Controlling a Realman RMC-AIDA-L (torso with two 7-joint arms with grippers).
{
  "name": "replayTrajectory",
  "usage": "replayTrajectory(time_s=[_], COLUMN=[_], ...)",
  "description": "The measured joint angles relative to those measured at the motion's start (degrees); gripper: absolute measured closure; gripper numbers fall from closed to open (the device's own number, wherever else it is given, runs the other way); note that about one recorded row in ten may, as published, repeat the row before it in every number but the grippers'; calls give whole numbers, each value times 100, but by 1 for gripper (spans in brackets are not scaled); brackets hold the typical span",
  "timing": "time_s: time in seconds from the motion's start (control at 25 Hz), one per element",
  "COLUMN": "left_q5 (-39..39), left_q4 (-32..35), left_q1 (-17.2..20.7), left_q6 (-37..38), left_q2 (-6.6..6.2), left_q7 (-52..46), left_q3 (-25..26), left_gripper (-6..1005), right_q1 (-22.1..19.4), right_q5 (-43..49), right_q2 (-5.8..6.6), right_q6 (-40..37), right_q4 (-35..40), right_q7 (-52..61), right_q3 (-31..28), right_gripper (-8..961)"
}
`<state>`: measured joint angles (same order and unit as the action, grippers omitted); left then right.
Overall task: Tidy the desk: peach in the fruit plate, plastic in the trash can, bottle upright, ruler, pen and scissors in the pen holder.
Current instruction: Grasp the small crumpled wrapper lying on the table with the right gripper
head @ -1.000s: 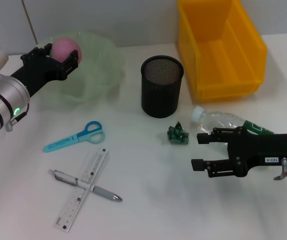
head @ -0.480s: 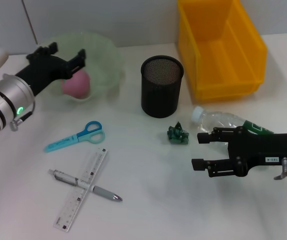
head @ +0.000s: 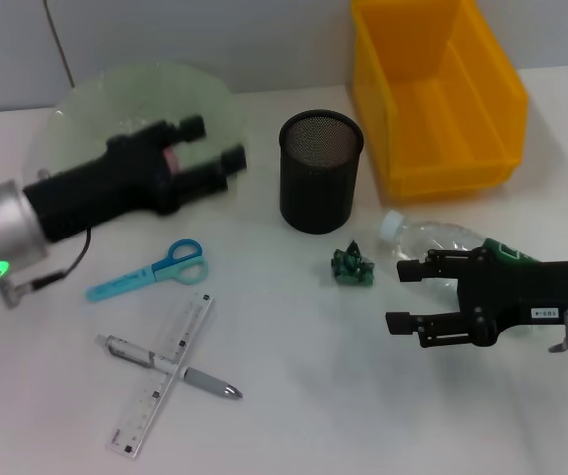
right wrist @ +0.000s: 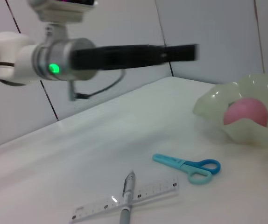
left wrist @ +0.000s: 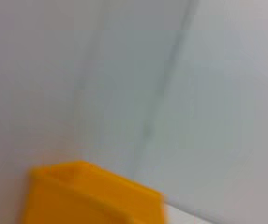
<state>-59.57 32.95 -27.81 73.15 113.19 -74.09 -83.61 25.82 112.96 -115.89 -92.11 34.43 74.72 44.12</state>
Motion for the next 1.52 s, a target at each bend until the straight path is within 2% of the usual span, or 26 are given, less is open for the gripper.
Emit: replayTrajectory(time_s=[0.12, 0.16, 0.24, 0.32, 0.4, 0.44, 0.52, 0.64, 0.72, 0.76, 0.8, 0.84, 0.92, 0.96, 1.0, 1.04, 1.08, 1.12, 1.16, 1.2, 1.28, 1.32, 1.36, 1.44, 1.52], left_q5=[-443, -443, -1172, -1618, -2218, -2218, -2641, -2847, -3032, -3032, -3052, -3058, -3063, -3063, -3065, -3065, -3070, -3068, -3068, -3065, -3060, -3054, -3054, -3054, -3076], left_q4=[45, 45, 217, 396, 608, 608, 626, 613, 599, 599, 602, 617, 634, 634, 635, 635, 635, 602, 602, 594, 584, 577, 577, 571, 571], left_q1=[41, 41, 103, 156, 215, 215, 224, 253, 331, 331, 362, 394, 467, 467, 484, 484, 499, 532, 532, 541, 561, 574, 574, 584, 597], left_q6=[652, 652, 1127, 1256, 1259, 1259, 1266, 1283, 1293, 1293, 1297, 1304, 1327, 1327, 1331, 1331, 1334, 1340, 1340, 1341, 1342, 1342, 1342, 1342, 1354], left_q2=[-122, -122, -128, -71, 64, 64, 194, 255, 303, 303, 313, 318, 330, 330, 330, 330, 329, 329, 329, 329, 328, 327, 327, 333, 354], left_q7=[-151, -151, -168, -216, -379, -379, -378, -340, -276, -276, -256, -232, -172, -172, -164, -164, -160, -106, -106, -91, -66, -39, -39, -23, -12], left_q3=[15, 15, 22, 23, 84, 84, 390, 596, 778, 778, 800, 818, 858, 858, 873, 873, 888, 912, 912, 914, 919, 941, 941, 995, 1124], left_gripper=[190, 190, 190, 190, 190, 190, 190, 190, 190, 190, 190, 190, 190, 190, 190, 190, 190, 189, 189, 189, 189, 189, 189, 189, 189], right_q1=[1, 1, 1, 2, 2, 1, 7, 24, 95, 95, 245, 245, 558, 558, 839, 839, 976, 1314, 1314, 1502, 1825, 2123, 2123, 2315, 2510], right_q5=[0, 0, 0, 3, 11, 24, 85, 111, 226, 226, 418, 418, 737, 737, 930, 930, 1031, 1340, 1340, 1531, 1978, 2490, 2490, 2956, 3326], right_q2=[32, 36, 41, 41, 41, 42, 41, 31, -3, -3, -17, -17, -4, -4, 42, 42, 65, 101, 101, 109, 67, -59, -59, -195, -300], right_q6=[-16, -24, -38, -86, -102, -116, -185, -272, -482, -482, -600, -600, -716, -716, -785, -785, -804, -791, -791, -764, -694, -595, -595, -435, -88], right_q4=[10, 20, 34, 127, 172, 206, 337, 513, 1068, 1068, 1659, 1659, 2332, 2332, 2660, 2660, 2751, 2823, 2823, 2822, 2784, 2741, 2741, 2707, 2531], right_q7=[9, 11, 14, 81, 117, 146, 245, 402, 1017, 1017, 1763, 1763, 2873, 2873, 3539, 3539, 3812, 4284, 4284, 4469, 4683, 4768, 4768, 4771, 4776], right_q3=[0, 0, 0, 24, 41, 50, 60, 71, 80, 80, 150, 150, 331, 331, 512, 512, 604, 878, 878, 999, 1142, 1269, 1269, 1432, 1956], right_gripper=[165, 165, 165, 165, 166, 166, 166, 165, 166, 166, 166, 166, 166, 166, 166, 166, 165, 165, 165, 165, 165, 165, 165, 165, 165])
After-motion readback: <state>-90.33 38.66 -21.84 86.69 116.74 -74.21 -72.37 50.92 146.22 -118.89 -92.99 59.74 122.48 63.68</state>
